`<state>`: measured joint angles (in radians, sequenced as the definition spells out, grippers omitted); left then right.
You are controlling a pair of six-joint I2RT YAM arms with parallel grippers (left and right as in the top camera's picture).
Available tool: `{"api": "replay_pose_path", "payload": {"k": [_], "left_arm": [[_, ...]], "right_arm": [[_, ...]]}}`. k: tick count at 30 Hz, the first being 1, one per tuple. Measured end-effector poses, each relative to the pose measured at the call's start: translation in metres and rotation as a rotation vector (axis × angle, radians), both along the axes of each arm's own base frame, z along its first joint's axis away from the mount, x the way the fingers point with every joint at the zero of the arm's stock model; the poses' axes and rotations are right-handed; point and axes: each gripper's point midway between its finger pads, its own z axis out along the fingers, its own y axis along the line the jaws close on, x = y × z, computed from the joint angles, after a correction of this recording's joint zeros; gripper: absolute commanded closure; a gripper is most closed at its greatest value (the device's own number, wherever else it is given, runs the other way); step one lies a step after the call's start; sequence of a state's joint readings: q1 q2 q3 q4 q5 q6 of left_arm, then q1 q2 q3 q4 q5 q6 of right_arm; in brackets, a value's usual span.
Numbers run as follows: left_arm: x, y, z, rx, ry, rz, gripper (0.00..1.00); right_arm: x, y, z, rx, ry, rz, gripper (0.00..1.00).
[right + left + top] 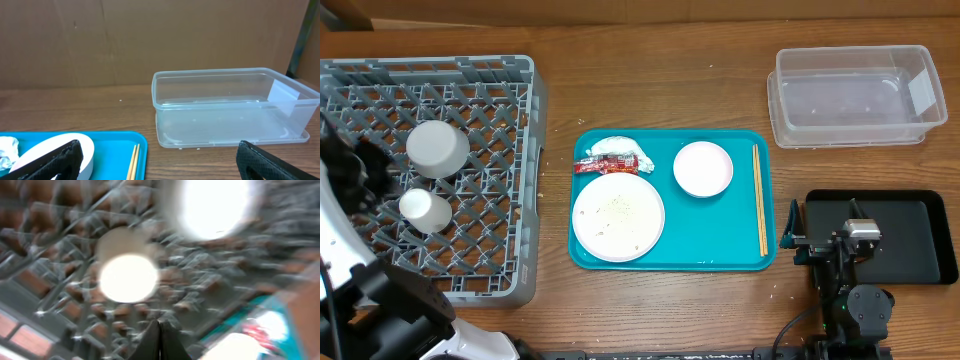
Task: Sort waste into correct bins and load items into the dishwasher
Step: 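Move the left gripper right over the teal tray to the pink bowl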
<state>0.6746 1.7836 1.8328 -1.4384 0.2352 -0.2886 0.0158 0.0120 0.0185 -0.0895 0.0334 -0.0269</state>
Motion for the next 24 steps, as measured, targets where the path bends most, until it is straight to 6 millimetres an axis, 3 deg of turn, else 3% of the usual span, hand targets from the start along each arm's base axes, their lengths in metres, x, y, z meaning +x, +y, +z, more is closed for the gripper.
{"api": "replay_pose_path", "payload": {"k": [4,5,7,8,9,16,24], "left_arm": [[0.024,-0.023,0.066,-0.080,-0.218,-0.051,0.96],[0.026,-0.032,0.078,-0.114,-0.255,-0.069,0.92],[0.025,-0.057,0.096,-0.209,-0.308,-0.123,0.63],[0.024,-0.072,0.103,-0.263,-0.328,-0.156,0.24],[0.026,-0.084,0.109,-0.301,-0.351,-0.190,0.03],[0.044,-0.190,0.129,-0.444,-0.444,-0.554,0.00],[0.023,-0.304,0.103,-0.321,-0.270,-0.951,0.00]], "right_arm": [[0.000,0.000,0.000,0.000,0.000,0.000,0.00],[0.000,0.000,0.000,0.000,-0.001,0.000,0.00],[0.000,0.000,0.000,0.000,0.000,0.000,0.00],[0.000,0.000,0.000,0.000,0.000,-0.001,0.00],[0.000,0.000,0.000,0.000,0.000,0.000,0.00],[0.000,0.000,0.000,0.000,0.000,-0.001,0.00],[0.000,0.000,0.000,0.000,-0.001,0.000,0.00]]}}
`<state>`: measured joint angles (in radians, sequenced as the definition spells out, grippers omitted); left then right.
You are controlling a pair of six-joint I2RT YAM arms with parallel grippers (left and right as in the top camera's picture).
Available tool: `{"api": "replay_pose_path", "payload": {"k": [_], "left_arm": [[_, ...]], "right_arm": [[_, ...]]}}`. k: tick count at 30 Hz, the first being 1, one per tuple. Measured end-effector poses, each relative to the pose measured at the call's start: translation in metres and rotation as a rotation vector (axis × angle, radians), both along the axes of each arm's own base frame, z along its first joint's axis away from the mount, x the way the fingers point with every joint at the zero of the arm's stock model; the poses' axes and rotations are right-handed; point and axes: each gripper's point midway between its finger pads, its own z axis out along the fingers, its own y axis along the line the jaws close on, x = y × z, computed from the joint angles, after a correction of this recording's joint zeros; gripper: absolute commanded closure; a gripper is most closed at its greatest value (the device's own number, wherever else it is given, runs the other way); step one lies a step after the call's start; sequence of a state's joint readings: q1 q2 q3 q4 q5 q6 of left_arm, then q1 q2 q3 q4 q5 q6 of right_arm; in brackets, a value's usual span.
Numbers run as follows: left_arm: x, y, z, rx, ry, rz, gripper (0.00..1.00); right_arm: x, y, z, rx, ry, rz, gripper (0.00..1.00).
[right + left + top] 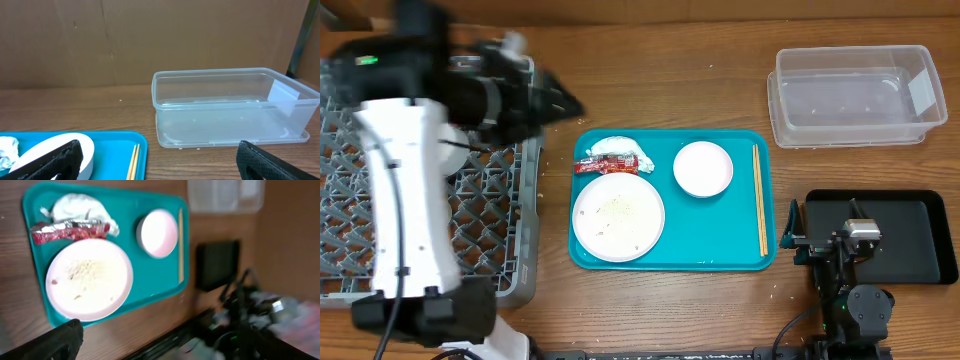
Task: Sort waste into correct bins and load items into the dishwasher
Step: 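Move the left gripper right over the teal tray to the pink bowl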
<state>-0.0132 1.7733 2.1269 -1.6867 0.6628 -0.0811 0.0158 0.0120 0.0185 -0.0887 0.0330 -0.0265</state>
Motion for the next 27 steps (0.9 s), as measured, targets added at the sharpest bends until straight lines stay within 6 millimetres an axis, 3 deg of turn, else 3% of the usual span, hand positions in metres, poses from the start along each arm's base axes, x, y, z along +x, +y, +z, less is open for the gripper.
{"api": "replay_pose_path", "payload": {"k": [6,11,16,22,27], "left_arm": [[-0.036,-0.067,-0.023,0.224,-0.016,-0.243,0.00],[-0.059,-0.096,-0.033,0.376,-0.034,-0.299,0.00],[-0.070,-0.106,-0.040,0.497,-0.047,-0.268,0.00],[-0.070,-0.102,-0.047,0.550,-0.029,-0.204,0.00],[-0.075,-0.101,-0.067,0.565,0.036,-0.203,0.00]], "right_arm": [[0.000,0.000,0.000,0.000,0.000,0.000,0.00],[0.000,0.000,0.000,0.000,0.000,-0.001,0.00],[0.000,0.000,0.000,0.000,0.000,-0.001,0.01],[0.000,0.000,0.000,0.000,0.000,0.000,0.00],[0.000,0.000,0.000,0.000,0.000,-0.001,0.00]]}}
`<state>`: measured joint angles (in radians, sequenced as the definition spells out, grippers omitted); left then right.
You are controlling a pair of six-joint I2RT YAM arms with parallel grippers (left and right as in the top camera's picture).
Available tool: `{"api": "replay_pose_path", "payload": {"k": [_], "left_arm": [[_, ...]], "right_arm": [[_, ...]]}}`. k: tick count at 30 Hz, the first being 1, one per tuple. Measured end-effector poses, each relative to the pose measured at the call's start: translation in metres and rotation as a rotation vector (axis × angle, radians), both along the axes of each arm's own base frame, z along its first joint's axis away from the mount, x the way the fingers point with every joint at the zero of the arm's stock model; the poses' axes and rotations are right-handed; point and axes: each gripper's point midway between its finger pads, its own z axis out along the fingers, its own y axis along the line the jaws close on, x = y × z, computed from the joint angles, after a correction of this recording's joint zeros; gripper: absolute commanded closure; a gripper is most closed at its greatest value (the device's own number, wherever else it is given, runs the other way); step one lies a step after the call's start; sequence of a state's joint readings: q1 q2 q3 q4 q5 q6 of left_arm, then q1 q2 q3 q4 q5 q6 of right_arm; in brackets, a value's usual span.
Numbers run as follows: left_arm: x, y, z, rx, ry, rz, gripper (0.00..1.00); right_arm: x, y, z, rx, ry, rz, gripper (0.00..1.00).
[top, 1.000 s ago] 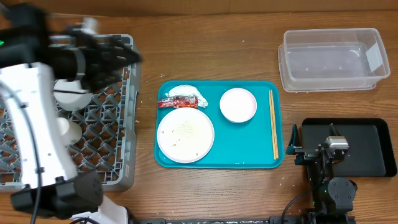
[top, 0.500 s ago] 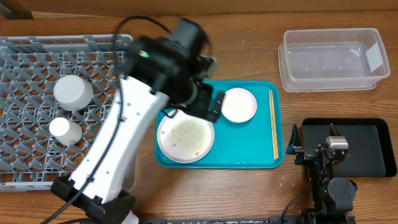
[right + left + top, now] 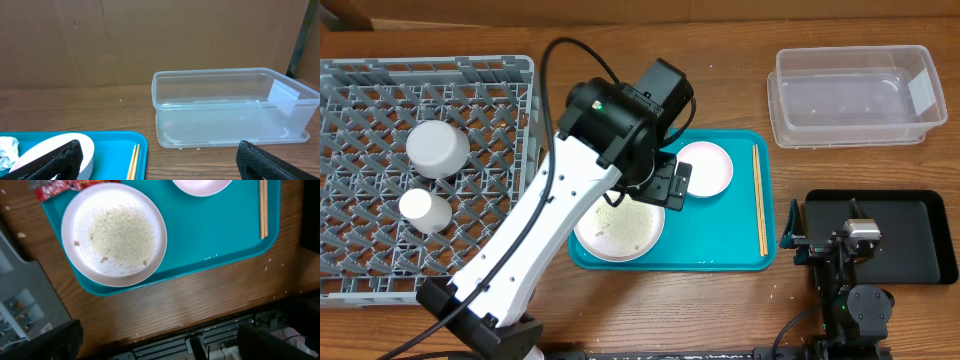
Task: Sort waste into correct bins and load items into the dishwasher
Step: 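Move the left gripper right over the teal tray to the pink bowl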
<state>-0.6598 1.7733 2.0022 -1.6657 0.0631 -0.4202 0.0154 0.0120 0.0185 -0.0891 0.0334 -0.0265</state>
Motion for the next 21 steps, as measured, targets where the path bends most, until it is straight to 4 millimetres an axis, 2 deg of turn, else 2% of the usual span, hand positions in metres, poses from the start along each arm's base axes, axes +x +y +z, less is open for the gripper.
{"api": "replay_pose_path", "payload": {"k": [8,16,21], "left_arm": [[-0.002,-0.011,-0.031,-0.025,0.063,-0.006,0.00],[0.031,-0.039,-0.037,-0.134,-0.061,-0.025,0.00],[0.040,-0.054,-0.051,-0.189,-0.096,-0.085,0.02]], "right_arm": [[0.000,0.000,0.000,0.000,0.000,0.000,0.00],[0.000,0.000,0.000,0.000,0.000,0.000,0.00],[0.000,0.000,0.000,0.000,0.000,0.000,0.00]]}}
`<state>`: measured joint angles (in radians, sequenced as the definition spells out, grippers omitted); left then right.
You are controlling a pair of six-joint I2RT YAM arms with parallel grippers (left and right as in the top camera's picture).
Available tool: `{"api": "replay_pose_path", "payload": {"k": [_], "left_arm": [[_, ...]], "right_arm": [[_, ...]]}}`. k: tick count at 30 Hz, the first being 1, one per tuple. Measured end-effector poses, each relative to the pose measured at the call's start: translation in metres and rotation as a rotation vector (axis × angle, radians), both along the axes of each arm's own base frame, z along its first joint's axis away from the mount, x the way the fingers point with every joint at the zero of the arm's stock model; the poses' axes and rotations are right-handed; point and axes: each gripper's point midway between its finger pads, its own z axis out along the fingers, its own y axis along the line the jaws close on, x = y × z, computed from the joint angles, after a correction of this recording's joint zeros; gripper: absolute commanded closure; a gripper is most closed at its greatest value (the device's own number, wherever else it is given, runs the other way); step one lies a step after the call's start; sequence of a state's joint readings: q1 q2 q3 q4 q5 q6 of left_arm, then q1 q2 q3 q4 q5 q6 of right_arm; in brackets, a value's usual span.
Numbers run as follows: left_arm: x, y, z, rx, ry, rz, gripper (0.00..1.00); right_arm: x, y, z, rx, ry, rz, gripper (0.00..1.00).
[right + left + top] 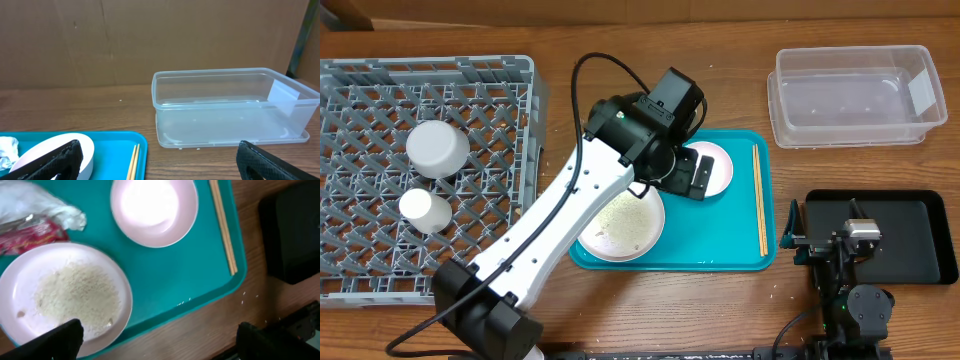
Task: Sort waste into correct bins and load items into the dishwasher
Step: 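Move the left gripper right over the teal tray to the pink bowl, then grasp the pink bowl rim with the left gripper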
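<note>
A teal tray (670, 262) holds a white plate (632, 226) dusted with rice, a small white bowl (722, 163) and a pair of chopsticks (760, 200). My left gripper (692, 172) hangs open over the bowl's left side with nothing between its fingers. In the left wrist view the bowl (152, 207), plate (65, 290), chopsticks (223, 227), a crumpled white tissue (35, 202) and a red wrapper (25, 235) lie below the gripper (160, 345). My right gripper (825, 232) rests open right of the tray, seen open (160, 165) in its own view.
A grey dish rack (380, 250) at the left holds two white cups (437, 147) (423, 208). A clear plastic bin (855, 95) stands at the back right. A black bin (910, 235) sits behind the right arm. My left arm covers the tray's upper left in the overhead view.
My left gripper has moved from over the rice plate to the right, over the small bowl, and sits nearer the tray. It is still open. The right arm has not moved.
My left gripper was over the dish rack by the two cups with its fingers together. Then it was open at the rack's right edge, facing the tray. Then it hung over the plate, and now over the bowl. Nothing on the tray has moved.
</note>
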<state>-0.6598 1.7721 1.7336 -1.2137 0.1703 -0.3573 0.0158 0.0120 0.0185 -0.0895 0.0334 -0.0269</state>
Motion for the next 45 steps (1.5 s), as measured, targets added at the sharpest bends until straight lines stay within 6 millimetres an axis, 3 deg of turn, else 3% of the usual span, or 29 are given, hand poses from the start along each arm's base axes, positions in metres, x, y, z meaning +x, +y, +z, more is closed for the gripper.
{"api": "replay_pose_path", "payload": {"k": [3,7,12,15,18,21,26,36,38,39,41,45], "left_arm": [[-0.005,-0.007,-0.021,-0.017,0.017,-0.050,0.06],[-0.014,-0.011,-0.049,-0.016,0.037,-0.097,0.21],[-0.010,-0.031,-0.050,-0.059,-0.024,-0.143,0.31],[-0.006,-0.044,-0.046,-0.073,-0.089,-0.183,0.28],[-0.003,-0.059,-0.042,-0.071,-0.166,-0.232,0.18],[0.001,-0.076,-0.047,-0.057,-0.238,-0.285,0.18],[0.010,-0.095,-0.074,-0.021,-0.292,-0.364,0.21],[0.024,-0.088,-0.135,0.134,-0.280,-0.432,0.20],[0.024,-0.085,-0.148,0.159,-0.265,-0.436,0.30],[0.024,-0.084,-0.152,0.168,-0.260,-0.441,0.43],[0.023,-0.082,-0.162,0.186,-0.246,-0.449,0.57],[0.024,-0.082,-0.167,0.196,-0.245,-0.452,0.74]], "right_arm": [[0.000,0.000,0.000,0.001,0.000,0.000,0.00],[0.000,0.000,0.000,0.000,-0.001,-0.001,0.00],[0.000,0.000,0.000,0.000,0.000,0.000,0.00],[0.000,0.000,0.000,0.000,0.000,0.000,0.00],[0.000,0.000,0.000,0.000,0.000,0.000,0.00],[0.000,0.000,0.000,0.000,0.000,-0.001,0.00],[0.000,0.000,0.000,0.000,0.000,0.000,0.00],[0.000,0.000,0.000,0.000,0.000,0.000,0.00],[0.000,0.000,0.000,0.000,0.000,0.000,0.00],[0.000,0.000,0.000,0.001,0.000,0.000,0.00],[0.000,0.000,0.000,0.000,0.000,0.000,0.00],[0.000,0.000,0.000,0.000,0.000,-0.001,0.00]]}}
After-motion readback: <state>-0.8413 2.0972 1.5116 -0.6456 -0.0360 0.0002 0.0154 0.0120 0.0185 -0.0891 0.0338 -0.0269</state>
